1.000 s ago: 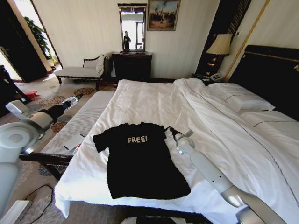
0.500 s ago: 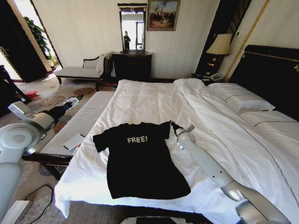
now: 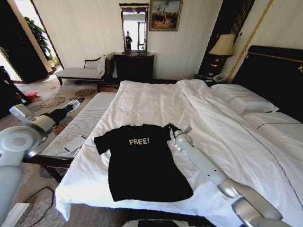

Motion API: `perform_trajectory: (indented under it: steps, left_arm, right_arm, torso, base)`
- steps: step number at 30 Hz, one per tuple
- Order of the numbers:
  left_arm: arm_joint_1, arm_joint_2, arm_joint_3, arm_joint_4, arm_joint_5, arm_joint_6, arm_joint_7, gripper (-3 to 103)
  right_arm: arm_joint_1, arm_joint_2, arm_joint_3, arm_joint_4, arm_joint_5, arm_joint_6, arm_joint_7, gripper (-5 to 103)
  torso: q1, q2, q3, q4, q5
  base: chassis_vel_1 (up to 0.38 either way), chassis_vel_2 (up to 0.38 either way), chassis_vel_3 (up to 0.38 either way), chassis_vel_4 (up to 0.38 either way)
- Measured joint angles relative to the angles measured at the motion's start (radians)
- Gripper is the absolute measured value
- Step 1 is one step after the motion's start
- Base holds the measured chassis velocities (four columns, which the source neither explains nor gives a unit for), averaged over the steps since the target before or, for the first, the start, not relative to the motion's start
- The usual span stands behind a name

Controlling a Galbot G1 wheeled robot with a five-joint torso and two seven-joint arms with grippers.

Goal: Fold the clothes on the bed.

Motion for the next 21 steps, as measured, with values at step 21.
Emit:
perform_trajectory:
  steps: [21]
  left_arm:
    - [0.012, -0.006, 0.0, -0.031, 0.0, 0.002, 0.0, 100]
  right_arm:
    - [-0.069, -0.081, 0.1, 0.057, -0.055, 0.009, 0.068, 25]
  torso:
    - [0.0, 0.0, 0.0, 0.0, 0.0]
  base:
    - [0.0, 0.0, 0.0, 0.0]
